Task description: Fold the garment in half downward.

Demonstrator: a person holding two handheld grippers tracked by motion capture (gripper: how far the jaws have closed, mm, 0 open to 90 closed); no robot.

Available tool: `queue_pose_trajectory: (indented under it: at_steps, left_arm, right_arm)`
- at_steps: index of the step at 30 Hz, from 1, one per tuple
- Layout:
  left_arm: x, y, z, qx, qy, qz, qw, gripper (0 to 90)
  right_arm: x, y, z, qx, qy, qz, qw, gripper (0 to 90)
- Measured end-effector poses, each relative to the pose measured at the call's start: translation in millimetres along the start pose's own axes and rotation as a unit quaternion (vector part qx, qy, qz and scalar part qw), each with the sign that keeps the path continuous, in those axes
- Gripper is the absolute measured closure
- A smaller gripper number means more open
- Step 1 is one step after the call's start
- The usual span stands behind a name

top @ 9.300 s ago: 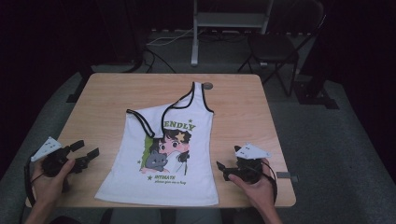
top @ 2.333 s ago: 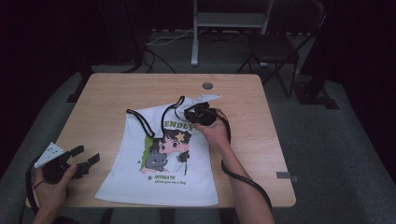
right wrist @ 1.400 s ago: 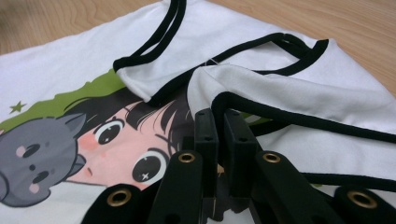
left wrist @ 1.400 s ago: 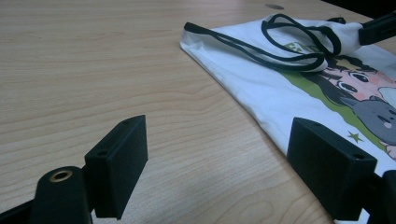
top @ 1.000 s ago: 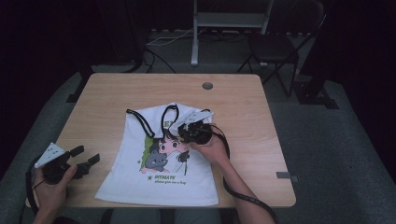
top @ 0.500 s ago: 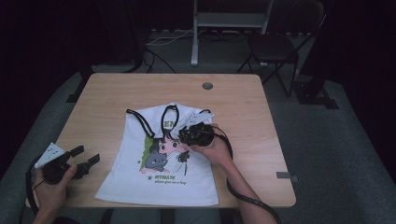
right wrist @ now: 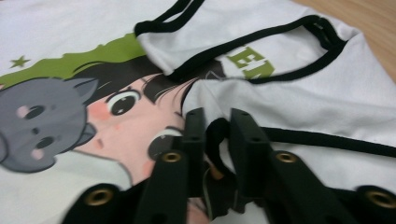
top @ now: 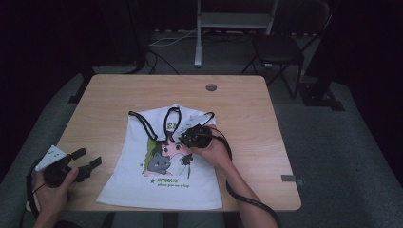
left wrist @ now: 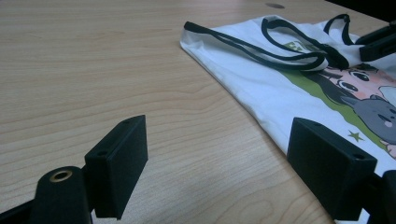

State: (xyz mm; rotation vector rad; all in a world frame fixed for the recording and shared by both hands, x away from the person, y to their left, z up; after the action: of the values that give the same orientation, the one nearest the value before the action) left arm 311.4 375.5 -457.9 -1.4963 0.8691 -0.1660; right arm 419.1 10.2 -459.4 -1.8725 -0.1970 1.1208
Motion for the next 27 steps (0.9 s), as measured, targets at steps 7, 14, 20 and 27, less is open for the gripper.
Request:
queue_pose_trajectory:
  at_steps: [7, 14, 20, 27]
  left_arm:
    - [0.1, 0.2, -0.6, 0.002, 0.0, 0.002, 1.0, 20.1]
    - [0.2, 0.1, -0.6, 0.002, 0.0, 0.002, 1.0, 20.1]
    - [0.5, 0.1, -0.8, 0.002, 0.0, 0.003, 1.0, 20.1]
    - [0.5, 0.1, -0.8, 0.002, 0.0, 0.003, 1.0, 20.1]
  right_arm:
    - [-7.6, 2.6, 4.8, -0.009, -0.011, -0.001, 0.9999, 80.7]
    - [-7.3, 9.3, 6.6, -0.018, -0.019, 0.012, 0.9996, 75.4]
    - [-18.1, -6.5, -8.2, 0.041, -0.014, -0.039, 0.9983, 61.0]
    - [1.3, -16.5, -19.4, 0.068, 0.048, -0.007, 0.9965, 59.2]
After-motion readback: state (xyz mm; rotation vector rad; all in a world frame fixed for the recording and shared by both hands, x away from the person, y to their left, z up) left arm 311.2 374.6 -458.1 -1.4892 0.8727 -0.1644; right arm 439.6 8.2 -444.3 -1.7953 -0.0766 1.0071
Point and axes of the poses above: each handheld gripper's, and its own axes: x roughly forward along the jaws, y roughly out of its underside, z roughly to its left, the point moved 5 cm from there along x, roughly forward along the jaws, and after that the axes turned 11 degrees about y, right-handed, at the moved point
